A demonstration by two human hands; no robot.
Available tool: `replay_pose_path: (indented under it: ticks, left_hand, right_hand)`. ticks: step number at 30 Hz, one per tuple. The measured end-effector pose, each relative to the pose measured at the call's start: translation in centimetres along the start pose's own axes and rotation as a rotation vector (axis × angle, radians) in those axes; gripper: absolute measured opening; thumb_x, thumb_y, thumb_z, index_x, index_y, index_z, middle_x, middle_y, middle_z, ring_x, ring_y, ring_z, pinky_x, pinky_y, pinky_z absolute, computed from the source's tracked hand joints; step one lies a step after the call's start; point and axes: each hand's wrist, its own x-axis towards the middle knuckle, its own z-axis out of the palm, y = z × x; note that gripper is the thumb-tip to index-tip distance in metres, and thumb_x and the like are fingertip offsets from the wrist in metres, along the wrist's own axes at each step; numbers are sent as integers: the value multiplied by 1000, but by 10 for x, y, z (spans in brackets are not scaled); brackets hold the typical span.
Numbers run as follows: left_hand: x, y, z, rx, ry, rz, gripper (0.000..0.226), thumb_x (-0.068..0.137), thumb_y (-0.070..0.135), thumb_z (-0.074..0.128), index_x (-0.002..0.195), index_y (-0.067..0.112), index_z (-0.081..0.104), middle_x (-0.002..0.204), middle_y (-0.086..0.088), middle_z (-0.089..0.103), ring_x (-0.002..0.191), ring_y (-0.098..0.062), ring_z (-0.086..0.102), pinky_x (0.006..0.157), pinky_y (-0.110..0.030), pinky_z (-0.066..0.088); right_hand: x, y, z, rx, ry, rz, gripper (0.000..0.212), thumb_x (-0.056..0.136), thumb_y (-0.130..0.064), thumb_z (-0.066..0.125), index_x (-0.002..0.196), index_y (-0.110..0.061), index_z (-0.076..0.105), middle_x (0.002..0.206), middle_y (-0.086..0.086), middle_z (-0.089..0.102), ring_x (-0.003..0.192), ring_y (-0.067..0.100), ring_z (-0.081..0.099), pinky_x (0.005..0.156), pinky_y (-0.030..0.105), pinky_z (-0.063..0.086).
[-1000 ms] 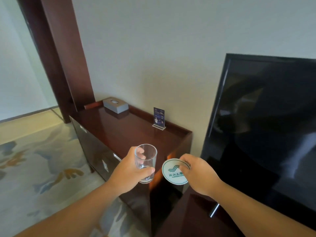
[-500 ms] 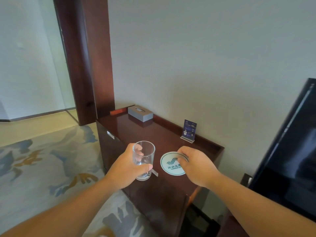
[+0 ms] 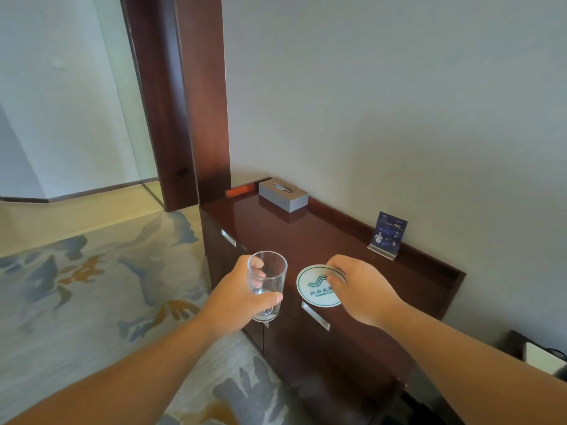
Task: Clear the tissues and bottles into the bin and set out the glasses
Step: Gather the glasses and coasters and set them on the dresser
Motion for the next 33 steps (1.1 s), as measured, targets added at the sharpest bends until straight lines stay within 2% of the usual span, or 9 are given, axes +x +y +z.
replay_pose_path:
  ticks: [8,15,18,23,25,30,33]
  left_hand:
    - [108,-19,-10,4,26,-38,60,55,55,70,106,45,41,102,17,56,96,-3,59,79,-23,44]
    - [181,-52,-3,5,-50,-48,60,60,51,72,111,47,41,110,23,54,96,16,53,78,-16,41]
    - [217,-71,-2,8,-91,-26,61,60,51,72,112,46,42,111,22,54,99,16,51,76,-13,39]
    - [281,-93,2,-56,-250,56,51,65,30,79,104,43,48,106,16,56,96,14,53,68,0,40]
    - [303,-96,3,-73,-327,85,54,61,36,77,106,43,49,106,14,57,95,10,56,69,-5,42]
    - [354,-103,4,-65,-515,144,58,60,45,75,110,49,47,110,19,60,99,1,60,85,-26,50]
    - [376,-111,13,-60,-579,162,57,61,45,75,110,50,47,108,20,61,97,2,60,84,-26,50]
  right_hand:
    - [104,29,15,71,-35,8,11,95,-30,56,101,-37,50,115,-10,64,96,11,62,62,9,53]
    - [171,54,24,27,-46,94,10,96,-29,55,102,-35,49,115,-9,63,101,14,63,61,10,53]
    - [194,63,32,-6,-42,157,9,97,-29,53,102,-35,49,113,-8,64,94,11,61,56,9,50]
    - [222,73,42,-35,26,312,8,97,-27,48,97,-34,53,97,-9,64,78,5,58,51,12,36]
    - [229,75,41,-36,60,387,9,97,-27,48,93,-34,53,89,-12,61,74,1,55,50,13,34]
    - [243,77,33,-31,159,540,13,95,-25,51,84,-33,54,81,-12,60,72,4,55,53,21,39]
    - [241,82,37,-43,172,612,22,94,-23,52,75,-34,50,79,-12,59,71,3,55,53,20,36]
